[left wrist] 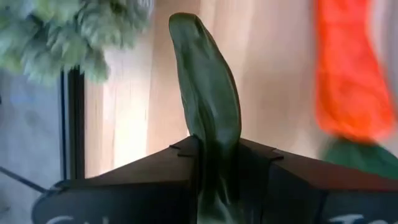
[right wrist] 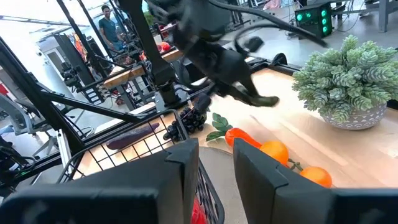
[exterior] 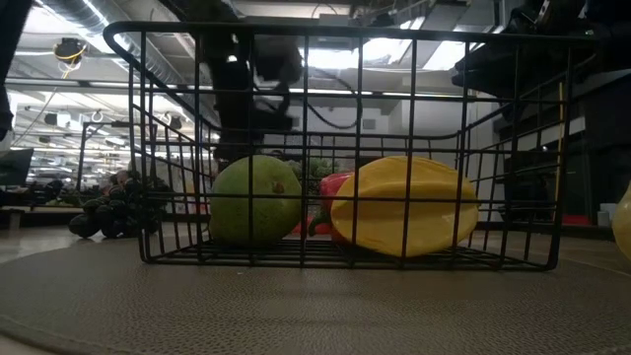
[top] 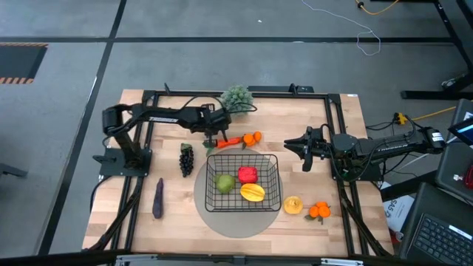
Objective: Build produce basket
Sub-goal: Put the green chili pepper into the black wire basket
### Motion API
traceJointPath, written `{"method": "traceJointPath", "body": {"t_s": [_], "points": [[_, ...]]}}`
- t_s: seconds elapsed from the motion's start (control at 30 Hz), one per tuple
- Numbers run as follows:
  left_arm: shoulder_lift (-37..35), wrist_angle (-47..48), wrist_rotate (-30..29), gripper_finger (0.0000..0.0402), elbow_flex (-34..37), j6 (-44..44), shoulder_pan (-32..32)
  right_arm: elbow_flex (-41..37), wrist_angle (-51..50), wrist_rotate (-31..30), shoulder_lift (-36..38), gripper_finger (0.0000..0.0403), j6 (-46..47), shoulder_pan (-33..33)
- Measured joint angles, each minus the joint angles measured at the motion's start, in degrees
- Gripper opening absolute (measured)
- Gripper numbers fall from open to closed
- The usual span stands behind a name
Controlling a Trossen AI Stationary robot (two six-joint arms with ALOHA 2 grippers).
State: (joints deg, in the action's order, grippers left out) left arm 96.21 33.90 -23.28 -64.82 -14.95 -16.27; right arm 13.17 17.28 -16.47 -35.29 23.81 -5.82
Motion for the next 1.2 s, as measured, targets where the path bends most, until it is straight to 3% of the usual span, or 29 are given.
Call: {"method": "traceJointPath", "body": {"t_s": [0.47,0.87,1.2], "points": [[-13.2,1.0,-5.8,0.0040,-0.1,4.2,8.5,0.0,0.1,0.0,0.0,0.0097,0.0,0.0],[-14.7,-2.1,-6.1,0.0039,-0.1,5.8,16.7,0.0,0.0,0.0,0.0,0.0097,0.0,0.0],[-14.6,-10.1,-6.0,0.0039,-0.1,5.7,24.3,0.0,0.0,0.0,0.0,0.0097,0.0,0.0]]}}
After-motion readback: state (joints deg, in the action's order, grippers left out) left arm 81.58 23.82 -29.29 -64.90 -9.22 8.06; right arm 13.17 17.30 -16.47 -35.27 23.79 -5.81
